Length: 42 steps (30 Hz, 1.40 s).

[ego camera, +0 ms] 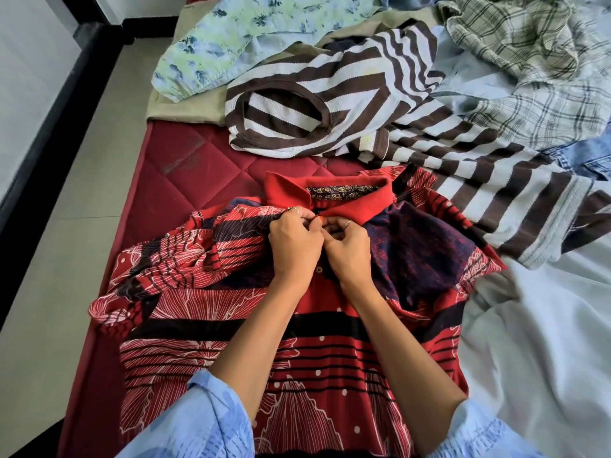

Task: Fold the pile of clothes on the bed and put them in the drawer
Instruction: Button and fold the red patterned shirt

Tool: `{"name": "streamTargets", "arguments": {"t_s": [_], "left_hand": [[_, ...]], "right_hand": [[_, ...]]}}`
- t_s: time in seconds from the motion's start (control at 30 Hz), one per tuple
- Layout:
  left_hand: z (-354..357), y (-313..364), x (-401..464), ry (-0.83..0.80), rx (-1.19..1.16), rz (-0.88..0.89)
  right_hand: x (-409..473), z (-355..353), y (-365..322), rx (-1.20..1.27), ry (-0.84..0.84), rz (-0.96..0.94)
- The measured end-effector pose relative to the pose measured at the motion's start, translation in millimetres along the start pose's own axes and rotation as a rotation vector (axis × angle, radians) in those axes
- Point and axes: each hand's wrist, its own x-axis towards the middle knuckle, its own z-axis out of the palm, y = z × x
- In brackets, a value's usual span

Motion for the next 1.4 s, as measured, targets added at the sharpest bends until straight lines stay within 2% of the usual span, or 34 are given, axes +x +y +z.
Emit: {"name": "streamTargets", "arguments": {"t_s": [0.17, 0.37, 0.77, 1.0, 1.2, 1.4], "left_hand": [[1, -3, -1, 0.045, -0.113, -0.028], [4, -2, -1, 0.067, -0.098, 0.005], [6, -7, 0, 0.037, -0.259, -0.087], [7, -10, -1, 0.006, -0.203, -0.032], [-2, -11, 10, -0.058, -0.086, 0.126], [-6, -12, 12, -0.096, -0.095, 0.082]], "right_hand": [[-2, -5, 2, 0.114, -0.065, -0.011], [-4, -6, 1, 0.106, -0.079, -0.059], [-12, -3, -3, 0.124, 0.032, -0.044], [-12, 2, -10, -0.035, 0.134, -0.091], [-1, -5, -20, -0.180, 0.029, -0.134], [-3, -5, -28, -0.249, -0.025, -0.115]]}}
